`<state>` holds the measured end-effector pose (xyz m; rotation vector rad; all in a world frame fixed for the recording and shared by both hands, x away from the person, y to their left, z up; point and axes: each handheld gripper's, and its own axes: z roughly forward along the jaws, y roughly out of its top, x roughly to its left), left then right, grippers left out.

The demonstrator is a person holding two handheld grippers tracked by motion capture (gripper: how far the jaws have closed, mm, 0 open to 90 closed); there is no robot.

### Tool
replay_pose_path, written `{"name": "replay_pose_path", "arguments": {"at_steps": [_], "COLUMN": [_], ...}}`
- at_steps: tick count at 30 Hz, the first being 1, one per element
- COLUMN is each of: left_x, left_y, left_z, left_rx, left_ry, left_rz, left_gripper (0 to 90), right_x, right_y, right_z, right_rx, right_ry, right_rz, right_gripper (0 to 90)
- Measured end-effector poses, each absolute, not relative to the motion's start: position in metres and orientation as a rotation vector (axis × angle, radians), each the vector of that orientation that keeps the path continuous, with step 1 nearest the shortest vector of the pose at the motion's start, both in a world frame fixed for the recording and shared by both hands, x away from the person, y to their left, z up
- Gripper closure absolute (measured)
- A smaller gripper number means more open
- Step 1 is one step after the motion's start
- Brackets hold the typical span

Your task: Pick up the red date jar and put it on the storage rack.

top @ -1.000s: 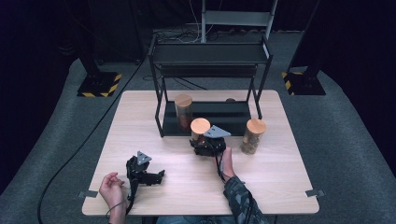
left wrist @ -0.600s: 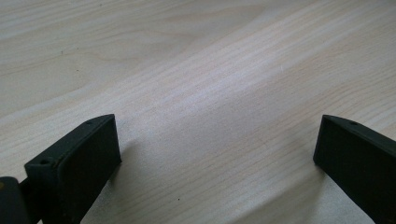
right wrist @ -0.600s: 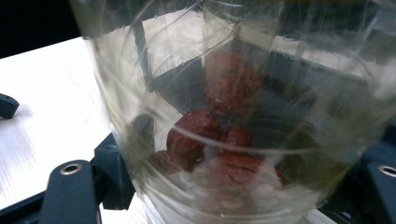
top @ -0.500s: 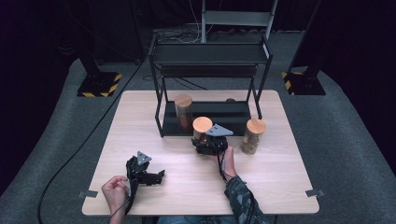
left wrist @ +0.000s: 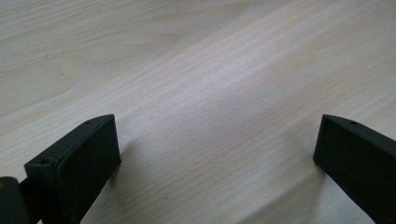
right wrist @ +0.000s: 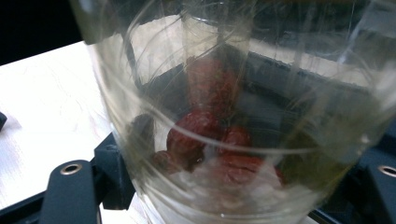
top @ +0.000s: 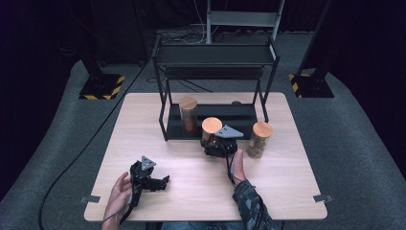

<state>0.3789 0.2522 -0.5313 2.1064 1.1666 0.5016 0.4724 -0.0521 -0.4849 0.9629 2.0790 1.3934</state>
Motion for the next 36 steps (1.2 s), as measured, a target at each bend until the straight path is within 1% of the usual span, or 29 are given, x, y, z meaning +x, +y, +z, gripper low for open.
{"name": "replay_pose_path", "arguments": {"at_steps": [2, 7, 36], "left_x": [0.378, 0.379, 0.377], "left_y": [0.252, 0.253, 0.249], "left_z": [-0.531, -0.531, -0.531], "left_rx": [2.128, 2.132, 2.098], "left_ry": [1.127, 1.115, 1.183], "left_rz": [0.482, 0.477, 0.508], "left_gripper": [0.0, 0.0, 0.0], "right_x": [0.473, 0.474, 0.486], "right_y": [-0.053, -0.053, -0.052], "right_z": [-0.485, -0.485, -0.479], "right_rx": [0.965, 0.973, 0.98], "right_ry": [2.075, 2.078, 2.047], "right_rz": [1.397, 1.392, 1.359], "right_gripper": [24.3, 24.3, 24.4]}}
